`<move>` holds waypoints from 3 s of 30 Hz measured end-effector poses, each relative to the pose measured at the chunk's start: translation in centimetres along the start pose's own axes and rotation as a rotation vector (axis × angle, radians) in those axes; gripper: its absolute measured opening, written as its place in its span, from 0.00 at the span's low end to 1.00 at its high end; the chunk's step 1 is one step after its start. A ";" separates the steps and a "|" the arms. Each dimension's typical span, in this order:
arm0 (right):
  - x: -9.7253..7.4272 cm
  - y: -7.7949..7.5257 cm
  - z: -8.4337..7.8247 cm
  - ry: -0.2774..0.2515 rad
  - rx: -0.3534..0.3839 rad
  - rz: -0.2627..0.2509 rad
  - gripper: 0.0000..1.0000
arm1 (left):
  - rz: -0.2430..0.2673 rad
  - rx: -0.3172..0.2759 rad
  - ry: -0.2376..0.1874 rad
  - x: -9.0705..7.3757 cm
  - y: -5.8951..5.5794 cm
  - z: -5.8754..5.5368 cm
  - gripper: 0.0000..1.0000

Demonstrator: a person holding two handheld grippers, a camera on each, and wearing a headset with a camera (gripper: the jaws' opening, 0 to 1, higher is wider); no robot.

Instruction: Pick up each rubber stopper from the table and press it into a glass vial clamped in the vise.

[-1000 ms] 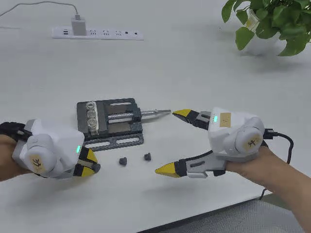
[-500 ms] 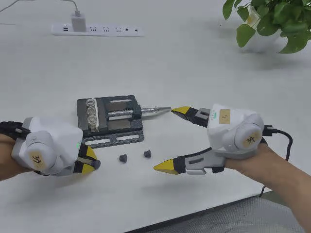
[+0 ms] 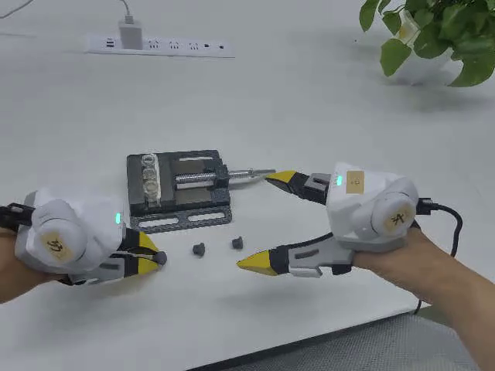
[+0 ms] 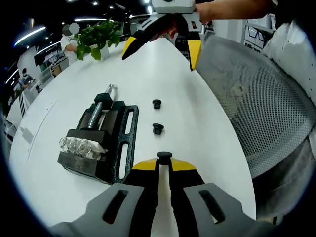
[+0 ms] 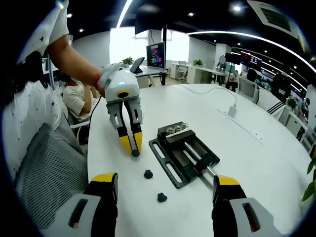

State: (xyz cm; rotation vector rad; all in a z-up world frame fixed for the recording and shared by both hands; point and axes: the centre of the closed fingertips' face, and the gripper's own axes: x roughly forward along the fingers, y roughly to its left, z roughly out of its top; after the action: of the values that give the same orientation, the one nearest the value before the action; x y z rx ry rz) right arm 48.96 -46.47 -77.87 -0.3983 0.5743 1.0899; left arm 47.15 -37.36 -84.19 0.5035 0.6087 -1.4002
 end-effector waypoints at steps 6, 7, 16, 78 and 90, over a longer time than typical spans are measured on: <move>0.0 0.3 1.7 -0.015 0.020 0.024 0.72 | 0.050 -0.141 -0.121 -1.2 0.1 2.5 0.04; -0.1 0.3 2.0 -0.022 0.017 0.027 0.70 | 0.055 -0.159 -0.136 -1.3 0.1 2.9 0.04; -0.6 1.0 5.9 -0.049 0.038 0.102 0.51 | 0.105 -0.329 -0.291 -3.6 -0.1 6.5 0.04; -0.6 6.0 8.9 0.122 -0.191 0.479 0.08 | 0.086 -0.251 -0.401 -6.9 -2.1 12.2 0.04; -0.5 6.8 8.6 0.127 -0.178 0.498 0.07 | 0.073 -0.213 -0.384 -6.7 -2.5 11.8 0.04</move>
State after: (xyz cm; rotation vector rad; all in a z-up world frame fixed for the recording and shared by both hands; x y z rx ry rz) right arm 44.63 -39.09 -70.91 -0.4960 0.7126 1.6087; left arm 45.36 -40.33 -70.88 0.0805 0.4150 -1.3000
